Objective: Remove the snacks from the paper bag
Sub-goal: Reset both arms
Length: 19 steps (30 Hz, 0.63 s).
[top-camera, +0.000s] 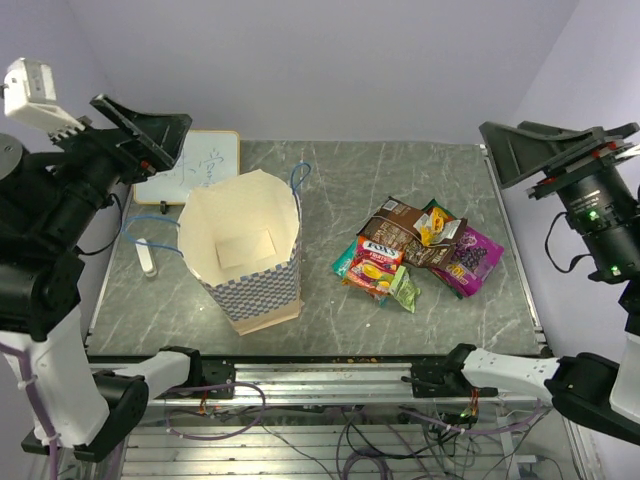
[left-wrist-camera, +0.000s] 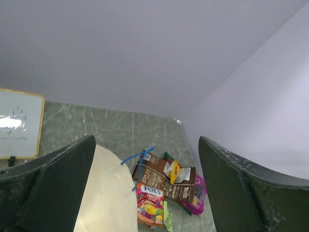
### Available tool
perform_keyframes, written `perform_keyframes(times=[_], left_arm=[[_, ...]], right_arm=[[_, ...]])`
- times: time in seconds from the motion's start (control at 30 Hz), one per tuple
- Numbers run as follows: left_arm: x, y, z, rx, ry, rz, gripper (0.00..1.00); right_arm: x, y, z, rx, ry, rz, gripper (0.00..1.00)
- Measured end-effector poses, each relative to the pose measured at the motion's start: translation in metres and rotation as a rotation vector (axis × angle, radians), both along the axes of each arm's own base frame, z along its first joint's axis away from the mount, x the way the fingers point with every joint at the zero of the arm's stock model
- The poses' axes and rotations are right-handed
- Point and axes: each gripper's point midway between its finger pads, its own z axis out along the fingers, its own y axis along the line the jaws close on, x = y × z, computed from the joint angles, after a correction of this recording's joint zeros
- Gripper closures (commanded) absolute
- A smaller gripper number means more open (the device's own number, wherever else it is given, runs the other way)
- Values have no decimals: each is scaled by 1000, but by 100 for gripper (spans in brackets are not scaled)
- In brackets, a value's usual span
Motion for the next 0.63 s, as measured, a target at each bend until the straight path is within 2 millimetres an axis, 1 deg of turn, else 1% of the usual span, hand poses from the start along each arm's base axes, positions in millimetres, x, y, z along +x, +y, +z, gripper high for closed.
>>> perform_keyframes(times=[0.07,0.13,0.27,0.47,0.53,0.63], left_arm=[[-5,3,7,-6,-31,10,2],[-12,6,12,-11,-54,25,2],[-23,15,19,-21,-88,66,1],[-17,21,15,-21,-70,106,2],[-14,22,11,-19,-56,111,2],[-12,21,6,-16,-38,112,3]], right_arm=[[0,-7,6,30,0,-24,0],[6,-8,3,36,28,-55,0],[27,1,-19,-1,113,-108,0],[51,18,-50,-77,214,-152,0],[53,19,-55,-94,226,-156,0],[50,17,-55,-97,213,-150,0]])
